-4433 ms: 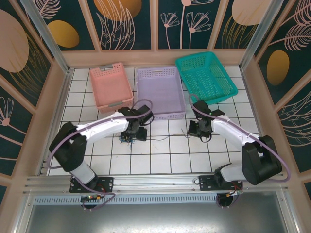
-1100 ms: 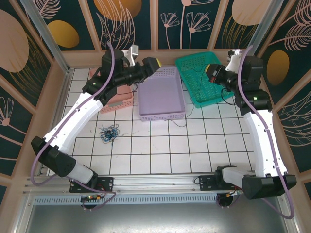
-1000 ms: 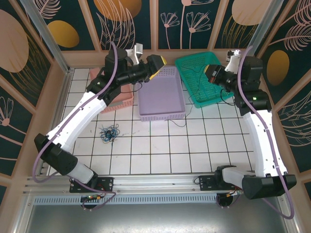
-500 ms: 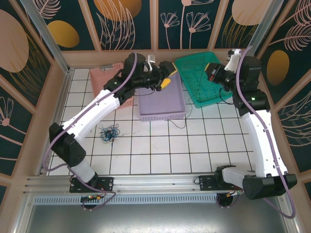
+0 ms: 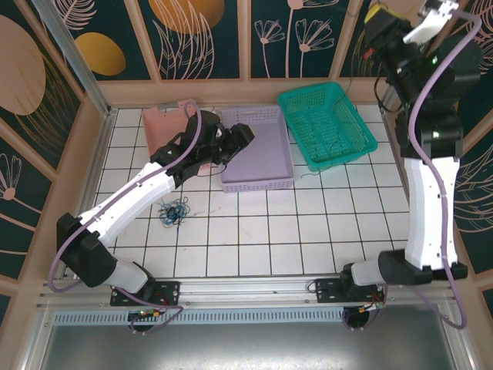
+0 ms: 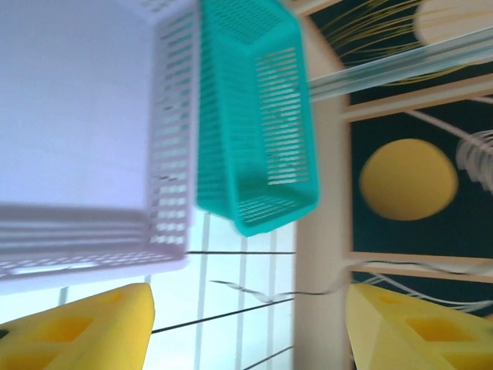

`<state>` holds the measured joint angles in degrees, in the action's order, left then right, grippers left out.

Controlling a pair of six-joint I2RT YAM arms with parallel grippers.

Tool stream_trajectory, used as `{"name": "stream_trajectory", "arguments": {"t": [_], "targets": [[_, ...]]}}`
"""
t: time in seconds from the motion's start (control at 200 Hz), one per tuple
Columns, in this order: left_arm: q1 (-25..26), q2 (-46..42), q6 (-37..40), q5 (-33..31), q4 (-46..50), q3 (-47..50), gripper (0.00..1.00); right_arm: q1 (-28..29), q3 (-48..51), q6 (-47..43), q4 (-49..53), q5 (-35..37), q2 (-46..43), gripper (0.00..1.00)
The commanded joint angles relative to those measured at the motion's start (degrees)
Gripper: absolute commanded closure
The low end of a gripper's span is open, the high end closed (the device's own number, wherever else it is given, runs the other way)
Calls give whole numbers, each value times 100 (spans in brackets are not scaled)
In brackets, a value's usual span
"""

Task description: Untangle the cables

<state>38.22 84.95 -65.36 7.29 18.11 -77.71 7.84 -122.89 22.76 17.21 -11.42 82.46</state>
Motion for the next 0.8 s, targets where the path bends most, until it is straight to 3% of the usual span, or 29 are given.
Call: {"name": "stream_trajectory", "arguments": {"t": [0.0,0.21,0.35,0.43,0.631,0.796], "targets": [[-17,-143,381,-80,80,305,35,-174,-800,-26,-330,-18,654,100],[-17,-160,445,136,-44,670,36,-781,-2199,470,-579,-286,1878,100],[-23,-210,453,165,-12,847,37,-975,-2246,491,-479,-394,2219,100],[-23,-327,470,42,71,859,37,-986,-1744,322,-371,-370,2175,100],[-18,-480,612,-227,394,637,36,-1058,870,300,-841,-318,1676,100],[-21,-497,571,-193,443,642,36,-1091,1870,395,-758,-399,1961,100]]}}
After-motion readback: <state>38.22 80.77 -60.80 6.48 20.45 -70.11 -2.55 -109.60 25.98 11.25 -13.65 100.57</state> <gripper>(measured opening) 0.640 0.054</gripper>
